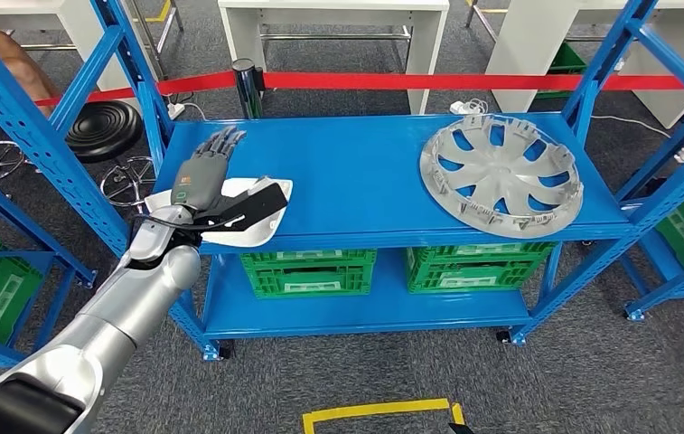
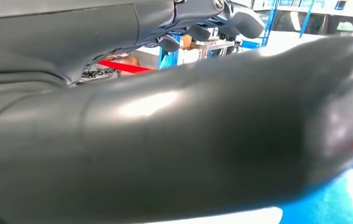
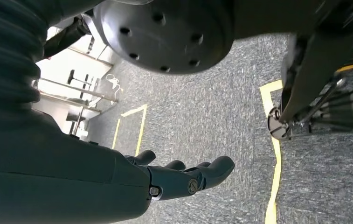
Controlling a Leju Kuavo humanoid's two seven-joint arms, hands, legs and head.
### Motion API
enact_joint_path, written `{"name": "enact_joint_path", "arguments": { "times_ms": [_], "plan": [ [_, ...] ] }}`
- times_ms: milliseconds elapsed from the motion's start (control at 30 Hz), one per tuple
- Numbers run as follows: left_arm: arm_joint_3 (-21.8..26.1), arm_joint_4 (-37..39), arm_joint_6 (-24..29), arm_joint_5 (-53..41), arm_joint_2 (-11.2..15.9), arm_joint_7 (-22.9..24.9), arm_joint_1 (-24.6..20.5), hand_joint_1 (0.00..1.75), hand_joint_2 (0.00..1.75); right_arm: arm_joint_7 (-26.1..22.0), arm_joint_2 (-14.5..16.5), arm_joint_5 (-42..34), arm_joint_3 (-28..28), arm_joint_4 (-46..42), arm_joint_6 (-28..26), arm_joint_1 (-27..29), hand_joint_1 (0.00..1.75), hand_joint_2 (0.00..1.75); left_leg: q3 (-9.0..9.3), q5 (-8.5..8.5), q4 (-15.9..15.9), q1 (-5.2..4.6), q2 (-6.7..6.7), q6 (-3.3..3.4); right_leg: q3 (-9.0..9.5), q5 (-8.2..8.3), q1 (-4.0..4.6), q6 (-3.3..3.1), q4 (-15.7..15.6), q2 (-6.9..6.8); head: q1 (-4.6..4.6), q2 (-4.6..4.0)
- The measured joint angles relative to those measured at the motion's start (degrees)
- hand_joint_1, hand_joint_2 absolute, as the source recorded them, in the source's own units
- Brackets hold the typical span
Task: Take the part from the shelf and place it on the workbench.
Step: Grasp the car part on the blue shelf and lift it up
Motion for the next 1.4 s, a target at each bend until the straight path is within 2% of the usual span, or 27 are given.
{"name": "enact_joint_path", "arguments": {
  "times_ms": [33,67,133,200,267,333,367,400,500,533,567,633,667,700,733,767,867,933,1000,1033,1067,1100,1133,1167,1200,1267,1400],
  "plan": [
    [0.0,0.0,0.0,0.0,0.0,0.0,0.1,0.00,0.00,-0.1,0.0,0.0,0.0,0.0,0.0,0.1,0.00,1.75,0.34,-0.35,0.1,-0.07,-0.02,0.02,-1.28,0.52,0.02,-0.03,0.8,0.00,0.00,0.00],
    [0.0,0.1,0.0,0.0,0.0,0.0,0.2,0.00,0.00,-0.1,0.0,0.0,0.0,0.0,0.0,0.2,0.00,1.75,0.74,-0.73,0.1,-0.10,-0.04,-0.03,-1.53,2.17,0.03,-0.13,-0.4,-0.01,0.00,0.00],
    [0.0,0.1,0.0,0.0,0.0,0.0,0.2,0.00,0.00,-0.1,0.0,0.0,0.0,0.0,0.0,0.2,0.00,1.75,1.68,-1.64,0.3,-0.11,-0.07,-0.35,0.56,7.32,0.08,-0.54,-7.5,-0.08,-0.01,0.00],
    [0.0,0.1,0.0,0.0,0.0,0.0,0.2,0.00,0.00,-0.3,0.0,0.0,0.0,0.0,0.0,0.2,0.00,1.75,2.20,-2.38,0.4,-0.23,-0.06,-0.91,2.55,9.21,0.41,-1.04,-13.1,-0.21,-0.01,0.00],
    [0.0,0.1,0.0,0.0,0.0,0.0,0.2,0.00,0.00,-0.5,0.0,0.0,0.0,0.0,0.0,0.2,0.00,1.75,2.50,-2.69,0.6,-0.39,-0.08,-1.62,3.12,8.61,0.64,-1.72,-14.4,-0.24,-0.03,0.00],
    [0.0,0.0,0.1,0.0,0.0,0.0,0.3,0.00,0.00,-0.6,0.0,0.0,0.0,0.1,0.0,0.3,0.00,1.75,2.70,-3.00,1.1,-0.40,-0.05,-2.33,4.00,8.84,0.40,-2.46,-14.6,-0.14,-0.11,0.00],
    [0.0,-0.1,0.1,0.0,0.0,0.0,0.2,0.00,0.00,-0.5,0.0,0.1,0.0,0.1,0.0,0.2,0.00,1.75,2.19,-3.37,2.4,-0.34,0.00,-2.65,4.55,8.72,0.30,-2.78,-14.7,-0.11,-0.26,0.00],
    [0.0,-0.1,0.2,0.0,0.0,0.0,0.1,0.00,0.00,-0.6,0.0,0.1,0.0,0.1,0.0,0.2,0.00,1.75,0.98,-4.04,4.7,-0.23,0.05,-2.98,5.06,8.54,0.21,-3.06,-14.9,-0.09,-0.36,0.00],
    [-0.1,-0.2,0.2,0.0,0.2,0.0,0.5,0.00,0.00,-0.8,0.0,0.1,0.0,0.1,0.0,0.2,0.00,1.75,-5.53,-7.26,14.4,0.21,0.13,-3.69,5.99,7.65,0.17,-3.43,-14.9,-0.07,-0.52,0.00],
    [-0.1,-0.2,0.2,0.0,0.2,0.0,0.8,0.00,0.00,-0.8,0.0,0.1,0.0,0.1,0.0,0.2,0.00,1.75,-7.05,-7.29,15.7,0.33,0.13,-3.81,6.34,7.30,0.17,-3.41,-14.9,-0.03,-0.55,0.00],
    [-0.1,-0.2,0.2,-0.1,0.2,0.1,0.9,0.00,0.00,-0.7,0.0,0.1,0.0,0.1,0.0,0.2,0.00,1.75,-7.51,-6.02,15.0,0.41,0.14,-3.85,6.79,6.94,0.16,-3.35,-14.9,0.03,-0.56,0.00],
    [-0.1,-0.3,0.2,-0.2,0.3,0.1,1.0,0.00,0.00,-0.6,0.0,0.1,0.0,0.1,0.0,0.3,0.00,1.75,-5.78,-0.63,8.3,0.49,0.16,-3.57,7.87,6.14,0.15,-3.07,-14.9,0.13,-0.56,0.00],
    [-0.1,-0.3,0.2,-0.3,0.4,0.2,1.0,0.00,0.00,-0.7,0.0,0.1,0.0,0.1,0.0,0.3,0.00,1.75,-4.59,1.19,4.7,0.40,0.17,-3.38,8.31,5.77,0.19,-2.82,-14.9,0.17,-0.55,0.00],
    [-0.1,-0.3,0.2,-0.3,0.5,0.2,1.0,0.00,0.00,-0.9,0.0,0.1,0.0,0.1,0.0,0.2,0.00,1.75,-3.58,2.10,2.1,0.28,0.21,-3.08,8.52,5.44,0.24,-2.52,-14.9,0.17,-0.59,0.00],
    [-0.1,-0.4,0.2,-0.3,0.5,0.2,1.0,0.00,0.00,-1.2,0.0,0.1,0.0,0.1,0.0,0.2,0.00,1.75,-3.09,2.30,0.8,0.16,0.23,-2.76,8.57,5.18,0.30,-2.19,-14.9,0.15,-0.61,0.00],
    [-0.1,-0.4,0.2,-0.4,0.5,0.2,1.0,0.00,0.00,-1.4,0.0,0.1,0.0,0.1,0.0,0.1,0.00,1.75,-2.93,1.80,0.6,0.03,0.22,-2.41,8.61,5.02,0.33,-1.83,-15.0,0.12,-0.64,0.00],
    [-0.1,-0.6,0.3,-0.5,0.6,0.4,1.0,0.00,0.00,-1.4,0.0,0.1,0.0,0.2,0.0,0.0,0.00,1.75,-2.24,2.10,0.0,0.21,0.17,-1.20,8.27,4.25,0.27,-0.81,-14.0,-0.03,-0.67,0.00],
    [-0.1,-0.8,0.3,-0.5,0.5,0.5,0.9,0.00,0.00,-1.1,0.0,0.1,0.0,0.2,0.0,0.0,0.00,1.75,-1.52,1.81,-0.4,0.33,0.18,-0.47,5.31,2.22,0.19,-0.30,-8.7,-0.10,-0.58,0.00],
    [-0.1,-0.8,0.3,-0.5,0.4,0.5,1.1,0.00,0.00,-1.1,0.0,0.1,0.0,0.2,0.0,0.1,0.00,1.75,-1.00,1.21,-0.4,0.23,0.17,-0.07,0.38,0.18,0.20,0.02,-1.1,-0.09,-0.55,0.00],
    [-0.1,-0.8,0.3,-0.5,0.4,0.5,1.3,0.00,0.00,-1.1,0.0,0.1,0.0,0.2,0.0,0.1,0.00,1.75,-0.69,0.86,-0.3,0.17,0.13,0.00,-1.47,0.27,0.20,0.08,1.0,-0.09,-0.56,0.00],
    [-0.1,-0.8,0.2,-0.5,0.4,0.6,1.4,0.00,0.00,-1.1,0.0,0.2,0.0,0.2,0.0,0.2,0.00,1.75,-0.30,0.49,-0.3,0.14,0.09,-0.03,-2.29,1.52,0.20,0.07,1.1,-0.09,-0.56,0.00],
    [-0.1,-0.8,0.2,-0.5,0.4,0.6,1.5,0.00,0.00,-1.1,0.0,0.2,0.0,0.2,0.0,0.3,0.00,1.75,0.17,0.08,-0.2,0.14,0.04,-0.11,-1.90,3.75,0.20,-0.01,-1.2,-0.11,-0.56,0.00],
    [-0.1,-0.8,0.2,-0.5,0.4,0.6,1.5,0.00,0.00,-1.1,0.0,0.3,0.0,0.2,0.0,0.3,0.00,1.75,0.65,-0.37,0.0,0.15,-0.01,-0.26,-0.64,6.47,0.20,-0.16,-5.0,-0.14,-0.55,0.00],
    [-0.1,-0.8,0.2,-0.5,0.4,0.6,1.5,0.00,0.00,-1.1,0.0,0.4,0.0,0.2,0.0,0.3,0.00,1.75,1.02,-0.82,0.2,0.04,-0.05,-0.51,0.90,8.48,0.31,-0.37,-8.9,-0.19,-0.56,0.00],
    [-0.1,-0.8,0.2,-0.3,0.4,0.6,1.5,0.00,0.00,-1.2,0.0,0.4,0.0,0.2,0.0,0.2,0.00,1.75,1.24,-1.22,0.3,-0.08,-0.11,-0.82,2.22,9.66,0.38,-0.67,-11.9,-0.21,-0.57,0.00],
    [0.1,-0.8,-0.5,0.7,0.5,0.1,1.6,0.00,0.00,-1.5,0.0,0.5,0.0,0.2,0.0,0.2,0.00,1.75,1.35,-1.72,0.6,-0.38,-0.18,-1.16,3.37,9.77,0.45,-1.16,-14.3,-0.18,-0.60,0.00],
    [1.2,-0.9,-2.2,3.6,0.6,-1.3,1.8,0.00,0.00,-1.6,0.1,0.6,0.0,0.3,0.0,0.3,0.00,1.75,1.76,-1.83,0.0,-0.49,-0.07,-0.94,3.51,9.54,0.44,-1.65,-14.6,0.03,-0.59,0.00]
  ]
}}
